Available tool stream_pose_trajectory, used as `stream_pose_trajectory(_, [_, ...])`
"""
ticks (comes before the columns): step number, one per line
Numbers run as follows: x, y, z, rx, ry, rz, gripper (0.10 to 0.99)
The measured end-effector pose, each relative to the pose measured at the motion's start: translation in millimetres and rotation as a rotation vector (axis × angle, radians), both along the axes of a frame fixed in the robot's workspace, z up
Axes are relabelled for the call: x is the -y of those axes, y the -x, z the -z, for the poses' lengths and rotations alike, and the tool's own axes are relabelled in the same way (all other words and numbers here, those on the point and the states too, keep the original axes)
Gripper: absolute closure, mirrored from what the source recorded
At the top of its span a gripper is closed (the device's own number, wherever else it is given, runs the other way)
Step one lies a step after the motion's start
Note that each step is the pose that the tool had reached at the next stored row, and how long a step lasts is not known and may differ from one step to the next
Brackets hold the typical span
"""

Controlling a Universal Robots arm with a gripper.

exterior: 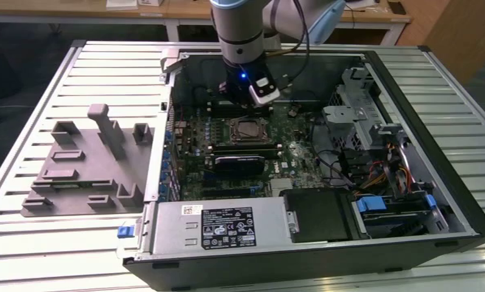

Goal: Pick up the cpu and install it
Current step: 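Install the first cpu locking lever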

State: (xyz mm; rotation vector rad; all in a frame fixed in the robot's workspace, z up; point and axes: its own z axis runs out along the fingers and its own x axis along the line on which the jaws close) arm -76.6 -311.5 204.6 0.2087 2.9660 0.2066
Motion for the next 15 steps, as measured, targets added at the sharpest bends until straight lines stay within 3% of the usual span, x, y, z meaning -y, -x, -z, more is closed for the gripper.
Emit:
stream_pose_trajectory(5, [-1.9,0.0,1.1,0.0002,0.0,0.044,0.98])
stream_pose_trajectory(11, [-2.1,0.0,2.6,-0.0001,0.0,0.133,0.98])
stream_pose_trajectory(15, [-3.5,1.9,3.4,0.0002,0.0,0.155,0.98])
